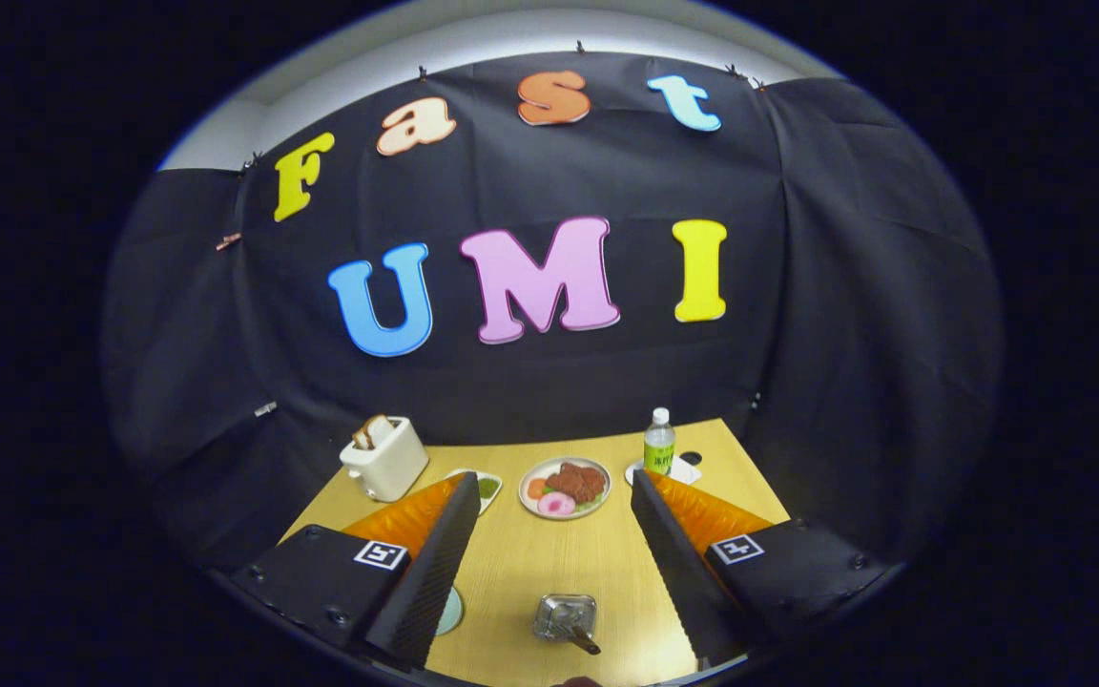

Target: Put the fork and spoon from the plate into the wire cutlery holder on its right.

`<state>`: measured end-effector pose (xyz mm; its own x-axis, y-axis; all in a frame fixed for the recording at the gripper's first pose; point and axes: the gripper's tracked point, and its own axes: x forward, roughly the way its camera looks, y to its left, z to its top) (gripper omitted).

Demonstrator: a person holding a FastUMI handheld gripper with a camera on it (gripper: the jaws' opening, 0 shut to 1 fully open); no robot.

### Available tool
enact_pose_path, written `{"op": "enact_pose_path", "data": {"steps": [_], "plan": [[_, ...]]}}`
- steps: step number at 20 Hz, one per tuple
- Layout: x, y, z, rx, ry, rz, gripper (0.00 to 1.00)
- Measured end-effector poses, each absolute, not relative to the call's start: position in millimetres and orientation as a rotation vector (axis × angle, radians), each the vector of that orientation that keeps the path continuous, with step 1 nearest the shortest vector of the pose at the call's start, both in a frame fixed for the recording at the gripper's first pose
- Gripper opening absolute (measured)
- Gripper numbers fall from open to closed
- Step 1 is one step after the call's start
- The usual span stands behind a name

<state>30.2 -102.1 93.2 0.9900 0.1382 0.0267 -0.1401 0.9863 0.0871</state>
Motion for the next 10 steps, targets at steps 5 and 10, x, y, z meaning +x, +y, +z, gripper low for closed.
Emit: {"op": "enact_pose_path", "data": {"steps": [5,10], "plan": [[24.5,-94.3,105.4,0.078,-0.104,0.187,0.99],[34.4,-83.6,112.2,0.094,-0.122,0.265,0.99]]}}
